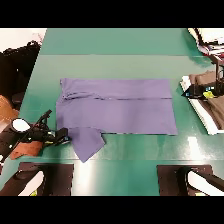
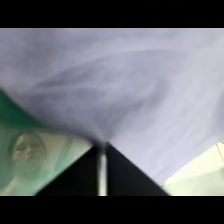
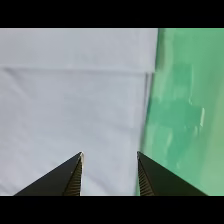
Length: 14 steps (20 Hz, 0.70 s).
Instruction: Fold the shirts.
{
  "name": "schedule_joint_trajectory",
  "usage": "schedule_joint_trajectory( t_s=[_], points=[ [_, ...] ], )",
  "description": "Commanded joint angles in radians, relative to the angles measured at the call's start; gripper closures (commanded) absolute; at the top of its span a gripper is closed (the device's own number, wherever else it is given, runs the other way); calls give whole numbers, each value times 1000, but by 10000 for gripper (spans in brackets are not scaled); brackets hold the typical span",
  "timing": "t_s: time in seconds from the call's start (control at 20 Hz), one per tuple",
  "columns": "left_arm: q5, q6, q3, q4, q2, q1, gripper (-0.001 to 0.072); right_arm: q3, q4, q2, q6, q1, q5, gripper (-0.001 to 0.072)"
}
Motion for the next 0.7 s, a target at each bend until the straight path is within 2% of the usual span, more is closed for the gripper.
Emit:
schedule_joint_trajectory(
  t_s=[0.0, 0.1, 0.3, 0.35, 0.4, 0.55, 0.6, 0.65],
  points=[
    [-21, 52, 21, -76, 2, 0, 684, -3, -109, 1, 4, -1, 99, 329],
    [-44, 54, 54, -76, 2, 0, 684, -42, -127, 8, 4, -25, 131, 329],
    [-55, 77, 101, -77, 2, 0, 684, -269, -115, 59, 4, -158, 112, 315],
    [-53, 79, 103, -78, 2, 0, 684, -325, -87, 61, 4, -197, 113, 194],
    [-48, 79, 103, -79, 2, 0, 684, -383, -32, 60, 2, -243, 109, 151],
    [-43, 79, 103, -78, 2, 0, 684, -523, 149, 60, -51, -327, 48, 168],
    [-43, 79, 103, -78, 2, 0, 684, -557, 177, 60, -51, -333, 27, 225],
    [-43, 80, 103, -78, 2, 0, 684, -582, 200, 60, -51, -332, 11, 233]
  ],
)
